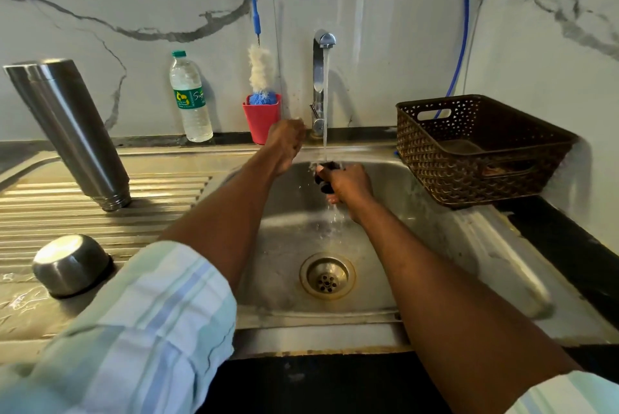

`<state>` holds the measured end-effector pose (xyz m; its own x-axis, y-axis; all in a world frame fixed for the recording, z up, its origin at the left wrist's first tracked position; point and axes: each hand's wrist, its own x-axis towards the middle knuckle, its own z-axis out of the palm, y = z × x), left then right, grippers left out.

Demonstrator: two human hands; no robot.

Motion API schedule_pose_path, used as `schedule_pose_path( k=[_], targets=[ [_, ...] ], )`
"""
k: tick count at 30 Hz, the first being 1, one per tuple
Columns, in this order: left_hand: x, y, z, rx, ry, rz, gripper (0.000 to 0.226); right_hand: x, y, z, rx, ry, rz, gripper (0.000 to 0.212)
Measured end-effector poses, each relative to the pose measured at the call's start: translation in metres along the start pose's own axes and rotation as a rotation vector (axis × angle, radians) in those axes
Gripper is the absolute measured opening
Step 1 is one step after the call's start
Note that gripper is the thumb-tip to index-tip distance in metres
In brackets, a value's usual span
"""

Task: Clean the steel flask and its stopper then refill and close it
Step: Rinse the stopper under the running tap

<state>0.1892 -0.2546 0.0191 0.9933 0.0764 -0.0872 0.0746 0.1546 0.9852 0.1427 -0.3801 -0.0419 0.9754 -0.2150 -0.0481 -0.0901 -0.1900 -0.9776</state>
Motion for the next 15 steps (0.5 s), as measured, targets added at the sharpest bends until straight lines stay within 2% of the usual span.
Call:
schedule_pose_path(
  k=[5, 9, 15],
  targets=[
    [0.008, 0.012, 0.022, 0.061, -0.117, 0.027, 0.045, 0.002, 0.002, -0.002, 0.013, 0.008, 0.003, 0.022],
    [0.012, 0.011, 0.02, 0.137, -0.163, 0.033, 0.056, 0.004, 0.001, 0.001, -0.031, 0.017, 0.005, 0.032],
    [0.006, 0.011, 0.019, 0.223, -0.224, 0.026, 0.053, 0.002, -0.001, 0.0, -0.081, 0.017, -0.005, 0.042]
  ],
)
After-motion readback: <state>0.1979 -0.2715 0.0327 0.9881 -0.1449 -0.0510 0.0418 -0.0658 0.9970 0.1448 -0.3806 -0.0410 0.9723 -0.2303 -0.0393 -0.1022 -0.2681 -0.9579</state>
